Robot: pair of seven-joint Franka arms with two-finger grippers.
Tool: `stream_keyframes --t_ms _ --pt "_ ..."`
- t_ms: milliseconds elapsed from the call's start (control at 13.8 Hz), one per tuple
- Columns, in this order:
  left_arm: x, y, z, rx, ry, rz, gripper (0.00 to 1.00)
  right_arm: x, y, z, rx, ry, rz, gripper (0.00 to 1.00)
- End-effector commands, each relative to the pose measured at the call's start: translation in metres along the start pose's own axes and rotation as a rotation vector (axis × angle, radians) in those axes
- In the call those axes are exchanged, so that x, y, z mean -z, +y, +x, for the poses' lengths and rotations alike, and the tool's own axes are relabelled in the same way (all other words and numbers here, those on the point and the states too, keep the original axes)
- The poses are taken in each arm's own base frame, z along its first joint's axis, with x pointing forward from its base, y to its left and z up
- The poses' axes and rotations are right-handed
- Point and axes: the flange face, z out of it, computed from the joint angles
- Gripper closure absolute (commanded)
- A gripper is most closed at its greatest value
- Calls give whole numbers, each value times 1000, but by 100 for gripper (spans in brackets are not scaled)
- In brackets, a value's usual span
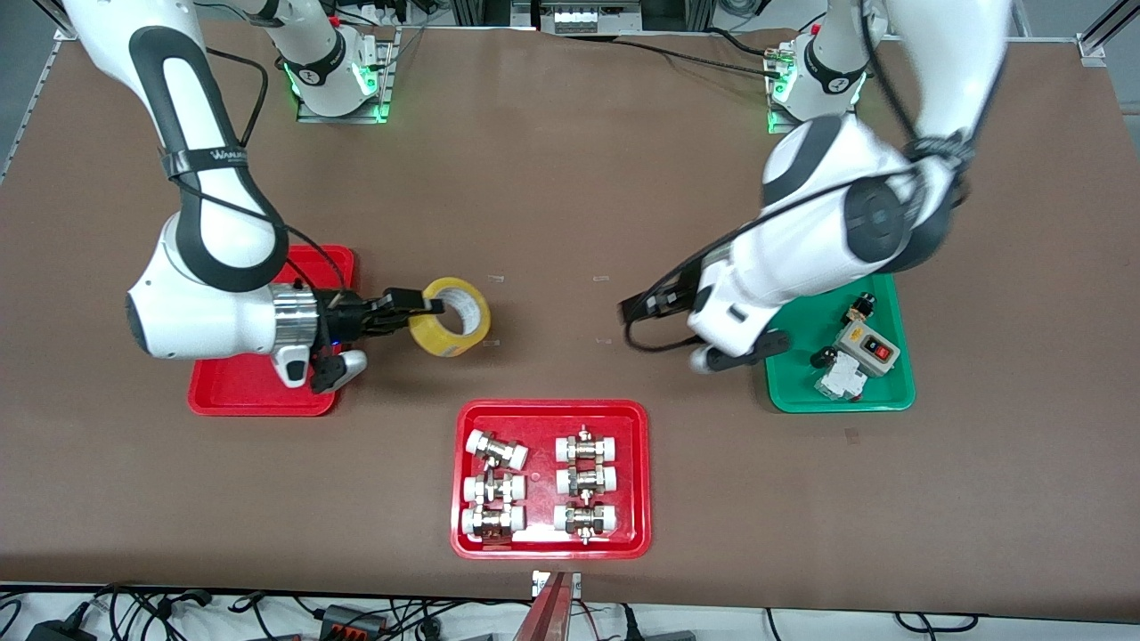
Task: Left arm passes tape to right arm into tray
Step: 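Open the left gripper and withdraw it while the right gripper holds tape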
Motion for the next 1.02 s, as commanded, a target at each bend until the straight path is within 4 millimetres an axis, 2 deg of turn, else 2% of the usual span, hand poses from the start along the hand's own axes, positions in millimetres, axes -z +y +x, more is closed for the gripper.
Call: stream_keyframes --t_ms 0,145,218,290,363,435,508,653,725,798,943 --pt "50 -32 -8 -75 -25 196 0 50 55 -5 -79 47 13 82" --pt "85 -67 -1 -211 -59 316 0 75 94 -20 -132 40 33 82" --pt "102 -95 12 -266 -77 348 0 88 109 -28 -159 39 51 82" --pt "130 -124 17 -295 -61 356 0 104 125 -34 -184 52 64 82" --pt "142 -145 19 -288 -61 360 0 118 144 -42 -215 70 74 82" --pt "148 -165 16 -253 -62 373 0 128 165 -51 -244 75 84 82" --pt "147 -174 9 -234 -64 397 0 136 189 -61 -276 66 74 81" --pt "143 -188 -3 -218 -15 423 0 144 240 -83 -344 49 89 80" --pt "137 -188 -12 -224 -2 434 0 145 259 -92 -370 37 114 80" --pt "134 -189 -18 -226 12 442 0 143 276 -100 -375 31 137 80" --pt "130 -195 -28 -222 44 451 0 140 297 -108 -343 35 154 80"
